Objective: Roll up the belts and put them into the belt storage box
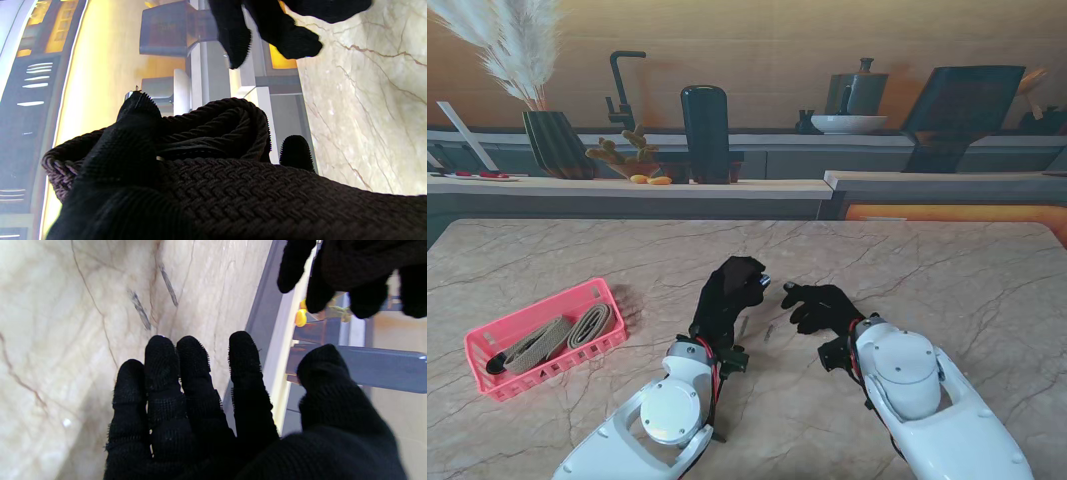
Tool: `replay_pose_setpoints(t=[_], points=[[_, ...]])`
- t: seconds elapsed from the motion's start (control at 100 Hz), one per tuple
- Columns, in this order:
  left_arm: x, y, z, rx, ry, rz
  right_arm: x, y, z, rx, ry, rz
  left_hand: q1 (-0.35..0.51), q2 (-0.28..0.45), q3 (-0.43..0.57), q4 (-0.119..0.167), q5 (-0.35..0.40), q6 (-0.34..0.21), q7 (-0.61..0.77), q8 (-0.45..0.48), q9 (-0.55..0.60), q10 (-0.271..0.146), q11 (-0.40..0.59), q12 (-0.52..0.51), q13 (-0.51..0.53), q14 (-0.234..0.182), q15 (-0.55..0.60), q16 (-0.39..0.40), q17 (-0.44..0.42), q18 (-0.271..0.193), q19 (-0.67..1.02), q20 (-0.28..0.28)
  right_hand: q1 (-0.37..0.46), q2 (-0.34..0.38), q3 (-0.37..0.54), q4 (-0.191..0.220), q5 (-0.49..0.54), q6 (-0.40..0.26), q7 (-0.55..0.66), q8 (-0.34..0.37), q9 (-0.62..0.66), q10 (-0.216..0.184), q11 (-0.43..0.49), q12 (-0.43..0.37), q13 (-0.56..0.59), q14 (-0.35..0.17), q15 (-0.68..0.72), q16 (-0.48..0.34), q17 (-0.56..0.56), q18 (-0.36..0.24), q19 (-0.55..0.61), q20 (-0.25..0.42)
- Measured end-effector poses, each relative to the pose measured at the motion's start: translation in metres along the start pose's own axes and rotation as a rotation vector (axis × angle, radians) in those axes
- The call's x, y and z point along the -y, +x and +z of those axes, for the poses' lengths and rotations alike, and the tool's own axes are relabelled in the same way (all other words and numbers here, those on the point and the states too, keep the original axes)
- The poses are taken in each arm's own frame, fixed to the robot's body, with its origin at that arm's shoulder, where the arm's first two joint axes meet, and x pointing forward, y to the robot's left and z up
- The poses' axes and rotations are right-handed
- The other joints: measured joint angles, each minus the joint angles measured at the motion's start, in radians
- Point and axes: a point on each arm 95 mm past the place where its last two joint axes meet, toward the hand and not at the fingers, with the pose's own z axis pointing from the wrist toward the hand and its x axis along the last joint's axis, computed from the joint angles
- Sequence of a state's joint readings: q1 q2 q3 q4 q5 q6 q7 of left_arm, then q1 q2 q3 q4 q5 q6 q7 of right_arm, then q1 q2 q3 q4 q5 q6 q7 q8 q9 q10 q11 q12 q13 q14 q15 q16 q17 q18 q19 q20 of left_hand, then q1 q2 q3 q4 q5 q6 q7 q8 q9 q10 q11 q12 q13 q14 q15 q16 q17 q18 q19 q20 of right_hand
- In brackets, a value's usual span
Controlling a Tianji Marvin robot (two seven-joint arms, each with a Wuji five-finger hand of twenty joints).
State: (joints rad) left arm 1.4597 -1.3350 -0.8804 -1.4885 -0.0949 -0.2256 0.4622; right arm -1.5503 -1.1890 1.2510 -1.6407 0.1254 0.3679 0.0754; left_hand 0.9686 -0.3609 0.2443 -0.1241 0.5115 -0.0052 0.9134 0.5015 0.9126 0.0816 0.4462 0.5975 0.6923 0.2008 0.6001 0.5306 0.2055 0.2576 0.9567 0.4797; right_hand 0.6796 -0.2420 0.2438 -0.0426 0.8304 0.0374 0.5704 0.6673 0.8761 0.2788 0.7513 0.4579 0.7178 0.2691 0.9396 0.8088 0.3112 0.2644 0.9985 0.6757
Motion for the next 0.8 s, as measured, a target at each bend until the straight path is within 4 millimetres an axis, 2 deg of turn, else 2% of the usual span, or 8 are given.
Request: replay_pose_setpoints(t=[0.1,0.13,0.27,0.36,0.47,0.56,0.68,0.8], points=[[-0.001,0.0,0.0,0.006,-0.003,0.003,-0.003,0.003,-0.007,-0.07,-0.028,-0.052,-0.044,-0.03,0.084,0.0,0.0,-0.009,0.044,0.053,0.013,0.0,0.086,0.108,0.019,0.019,0.056,0.053,0.019,0.003,0.017,0.006,0.0,-0.004,0.02,0.0,0.0,0.0,0.0,-0.001,0.0,0.0,0.0,0.0,0.0,0.0,0.0,0.0,0.001,0.0,0.002,-0.001],[-0.001,-0.001,0.0,0.008,-0.006,0.005,-0.003,0.004,-0.009,-0.092,-0.034,-0.068,-0.053,-0.043,0.107,0.0,0.0,-0.009,0.056,0.065,0.015,0.0,0.118,0.135,0.022,0.028,0.075,0.073,0.026,0.004,0.027,0.009,0.0,-0.006,0.045,0.0,0.0,-0.001,0.01,-0.027,0.0,0.0,0.0,0.0,0.0,0.0,0.0,0.0,0.001,0.0,0.002,-0.001],[-0.001,-0.003,0.003,-0.002,-0.028,0.087,-0.004,0.009,-0.015,-0.217,-0.066,-0.188,-0.113,-0.095,0.203,0.0,0.0,-0.009,0.071,0.095,0.042,-0.001,0.269,0.218,0.09,0.053,0.165,0.126,0.086,0.018,0.081,0.03,-0.016,-0.106,0.161,0.0,-0.012,-0.025,0.059,-0.094,0.001,-0.009,0.0,0.0,0.003,-0.008,0.0,-0.014,0.021,0.001,0.01,-0.011],[-0.001,-0.006,0.007,-0.017,-0.043,0.169,-0.003,0.014,-0.019,-0.294,-0.083,-0.263,-0.137,-0.154,0.254,0.001,0.014,-0.008,0.079,0.1,0.065,-0.016,0.379,0.257,0.169,0.059,0.236,0.139,0.156,0.027,0.13,0.042,-0.054,-0.176,0.259,-0.001,-0.025,-0.028,0.059,-0.091,0.003,-0.014,0.0,0.0,0.021,-0.017,-0.003,-0.015,0.037,0.001,0.013,-0.013],[0.001,-0.011,0.011,-0.005,-0.04,0.195,-0.001,0.019,-0.023,-0.365,-0.088,-0.341,-0.166,-0.177,0.295,0.002,0.014,0.016,0.082,0.111,0.093,-0.028,0.481,0.279,0.252,0.059,0.335,0.143,0.23,0.029,0.192,0.053,-0.123,-0.239,0.365,-0.003,-0.034,-0.035,0.028,-0.051,0.004,-0.034,0.0,0.0,0.031,-0.034,-0.025,-0.018,0.052,0.001,0.013,-0.018],[0.003,-0.015,0.014,0.002,-0.044,0.231,0.0,0.024,-0.026,-0.406,-0.081,-0.38,-0.175,-0.179,0.314,0.002,0.015,0.032,0.084,0.114,0.113,-0.029,0.543,0.279,0.304,0.056,0.405,0.151,0.27,0.03,0.23,0.053,-0.185,-0.279,0.375,-0.011,-0.034,-0.035,0.012,-0.038,0.005,-0.037,-0.012,-0.001,0.031,-0.039,-0.037,-0.026,0.053,0.001,0.013,-0.023],[0.003,-0.021,0.018,-0.017,-0.062,0.331,0.003,0.027,-0.028,-0.438,-0.084,-0.448,-0.176,-0.19,0.317,0.003,0.016,0.044,0.128,0.138,0.147,-0.03,0.578,0.279,0.344,0.05,0.457,0.151,0.301,0.03,0.257,0.053,-0.27,-0.276,0.388,-0.004,-0.047,-0.021,-0.007,-0.038,0.005,-0.037,-0.022,-0.001,0.031,-0.039,-0.053,-0.027,0.054,0.001,0.013,-0.023],[0.002,-0.028,0.021,-0.048,-0.079,0.433,0.009,0.029,-0.024,-0.465,-0.101,-0.525,-0.187,-0.191,0.317,0.006,0.018,0.054,0.182,0.163,0.166,-0.037,0.609,0.279,0.382,0.04,0.482,0.151,0.328,0.03,0.271,0.053,-0.335,-0.274,0.375,-0.004,-0.037,0.028,-0.016,-0.022,0.006,-0.037,-0.024,-0.001,0.032,-0.039,-0.06,-0.027,0.065,0.005,0.013,-0.023]])
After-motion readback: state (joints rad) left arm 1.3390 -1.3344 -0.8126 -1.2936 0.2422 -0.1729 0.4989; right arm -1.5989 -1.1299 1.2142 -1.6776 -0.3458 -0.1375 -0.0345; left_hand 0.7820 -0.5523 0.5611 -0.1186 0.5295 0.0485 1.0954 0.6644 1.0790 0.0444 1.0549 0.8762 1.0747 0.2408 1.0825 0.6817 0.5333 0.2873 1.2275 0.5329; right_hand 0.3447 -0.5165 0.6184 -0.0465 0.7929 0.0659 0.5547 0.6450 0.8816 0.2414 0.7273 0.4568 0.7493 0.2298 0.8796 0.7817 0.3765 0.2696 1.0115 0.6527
